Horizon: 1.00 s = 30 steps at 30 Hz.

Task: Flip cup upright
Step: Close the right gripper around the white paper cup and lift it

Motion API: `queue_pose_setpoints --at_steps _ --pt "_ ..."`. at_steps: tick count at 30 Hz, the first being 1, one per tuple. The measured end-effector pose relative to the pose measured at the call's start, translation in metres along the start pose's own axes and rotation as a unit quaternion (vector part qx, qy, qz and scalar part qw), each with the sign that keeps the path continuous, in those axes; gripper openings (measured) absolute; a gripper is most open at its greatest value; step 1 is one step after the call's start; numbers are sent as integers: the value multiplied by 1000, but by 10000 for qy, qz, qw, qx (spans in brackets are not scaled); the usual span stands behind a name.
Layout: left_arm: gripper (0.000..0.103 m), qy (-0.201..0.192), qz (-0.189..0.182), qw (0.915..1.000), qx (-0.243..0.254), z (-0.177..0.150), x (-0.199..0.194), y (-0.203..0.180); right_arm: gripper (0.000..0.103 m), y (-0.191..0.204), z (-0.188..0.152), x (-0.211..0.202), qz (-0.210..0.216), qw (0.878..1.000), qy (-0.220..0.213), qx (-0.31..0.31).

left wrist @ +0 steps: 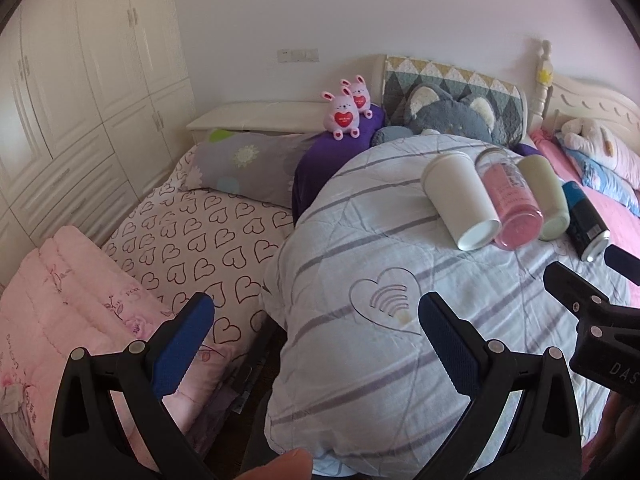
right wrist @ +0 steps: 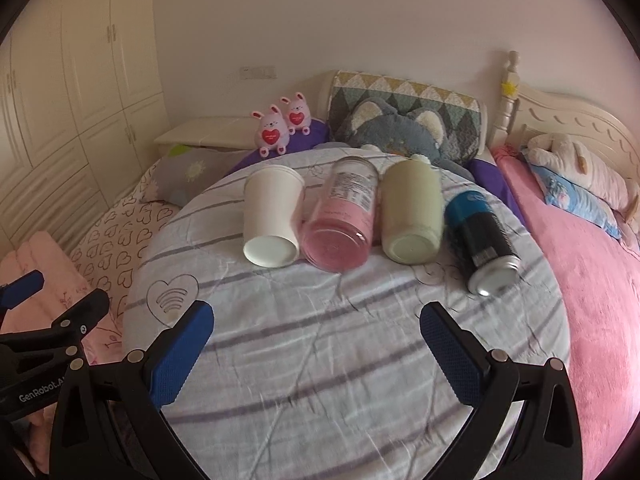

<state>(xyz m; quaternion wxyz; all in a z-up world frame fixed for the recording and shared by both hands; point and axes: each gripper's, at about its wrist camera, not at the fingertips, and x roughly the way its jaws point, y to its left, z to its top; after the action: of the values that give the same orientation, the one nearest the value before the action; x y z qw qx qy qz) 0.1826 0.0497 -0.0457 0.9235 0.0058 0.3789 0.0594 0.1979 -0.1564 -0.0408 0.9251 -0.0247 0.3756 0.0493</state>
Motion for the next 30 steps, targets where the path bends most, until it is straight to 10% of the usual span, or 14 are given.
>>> queue_pose_setpoints --at_steps 22,30 --pt "103 268 398 9978 -451 43 80 59 97 64 70 94 35 9950 360 -929" --pt "103 453 313 9971 -526 36 93 66 76 67 73 139 -313 9856 1095 -1252"
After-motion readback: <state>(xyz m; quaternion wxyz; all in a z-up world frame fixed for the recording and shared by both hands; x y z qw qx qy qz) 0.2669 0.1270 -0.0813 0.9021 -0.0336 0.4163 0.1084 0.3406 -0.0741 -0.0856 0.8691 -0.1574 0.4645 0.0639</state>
